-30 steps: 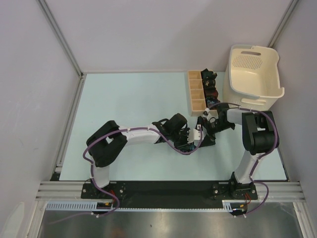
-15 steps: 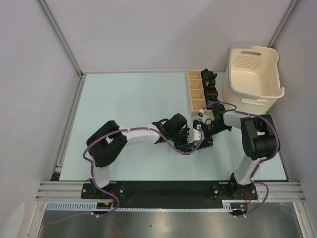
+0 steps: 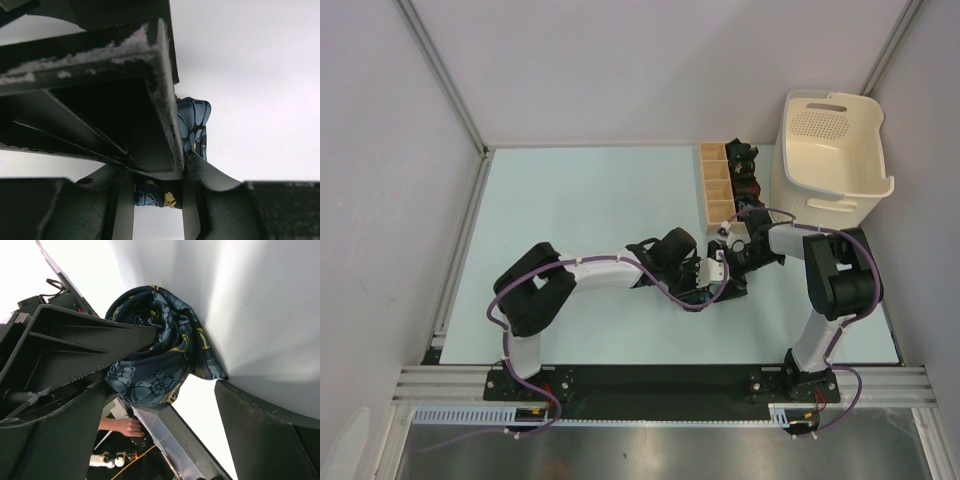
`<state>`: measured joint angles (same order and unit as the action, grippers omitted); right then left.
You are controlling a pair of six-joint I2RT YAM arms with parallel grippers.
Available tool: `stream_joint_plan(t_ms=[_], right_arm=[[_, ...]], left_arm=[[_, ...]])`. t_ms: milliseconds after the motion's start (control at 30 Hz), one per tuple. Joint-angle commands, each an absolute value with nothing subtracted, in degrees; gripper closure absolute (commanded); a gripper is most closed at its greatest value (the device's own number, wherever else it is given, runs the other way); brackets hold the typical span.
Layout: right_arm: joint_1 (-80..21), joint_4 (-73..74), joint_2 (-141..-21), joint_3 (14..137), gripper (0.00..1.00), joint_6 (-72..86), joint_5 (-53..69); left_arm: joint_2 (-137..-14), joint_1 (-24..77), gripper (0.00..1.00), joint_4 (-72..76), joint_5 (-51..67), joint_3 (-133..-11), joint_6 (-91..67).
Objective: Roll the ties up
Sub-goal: Roll the tie at the center of the board.
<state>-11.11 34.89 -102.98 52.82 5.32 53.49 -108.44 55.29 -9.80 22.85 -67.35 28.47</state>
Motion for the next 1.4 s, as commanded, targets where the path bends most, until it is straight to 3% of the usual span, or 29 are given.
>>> stream_joint_plan(t_ms=[0,433,533,700,800,867,900,967,1133,1367], right_arm=[[-9.59,32.52,-101.43,52.47,0.0,3.87,44.66],[-16.87,20.13,-104.06,49.13,0.02,12.56,49.92],[-16.88,18.28,-104.06,48.87,0.08,13.71,50.54],[-15.65,17.49,-103.8,48.87,0.31,13.97,51.59],[-15.64,15.65,-103.71,48.95,0.39,15.38,51.68],[-15.3,17.12,-103.97,49.39,0.36,14.86,50.9],[-14.25,18.53,-103.8,50.26,0.23,14.33,50.28],[-12.49,22.65,-103.28,50.8,0.1,11.44,48.44],[-6.87,29.7,-101.34,52.82,0.04,5.81,46.93],[-11.59,23.39,-102.04,51.59,0.0,9.31,48.34]], left_arm=[[-112.06,56.16,0.84,-16.79,21.09,-66.01,29.36],[-112.76,56.16,0.84,-17.23,21.18,-66.45,29.36],[-112.68,56.16,0.84,-17.31,21.27,-66.36,29.53],[-112.67,56.16,0.84,-17.31,21.44,-66.27,29.53],[-112.85,56.16,0.84,-17.4,21.62,-66.36,29.53],[-112.85,56.16,0.84,-17.4,21.62,-66.36,29.53],[-112.85,56.16,0.84,-17.49,21.62,-66.44,29.53],[-112.85,56.16,0.84,-17.58,21.62,-66.36,29.62],[-112.94,56.16,0.84,-17.75,21.88,-66.36,29.79],[-113.64,56.16,0.84,-18.28,22.06,-67.59,30.06]])
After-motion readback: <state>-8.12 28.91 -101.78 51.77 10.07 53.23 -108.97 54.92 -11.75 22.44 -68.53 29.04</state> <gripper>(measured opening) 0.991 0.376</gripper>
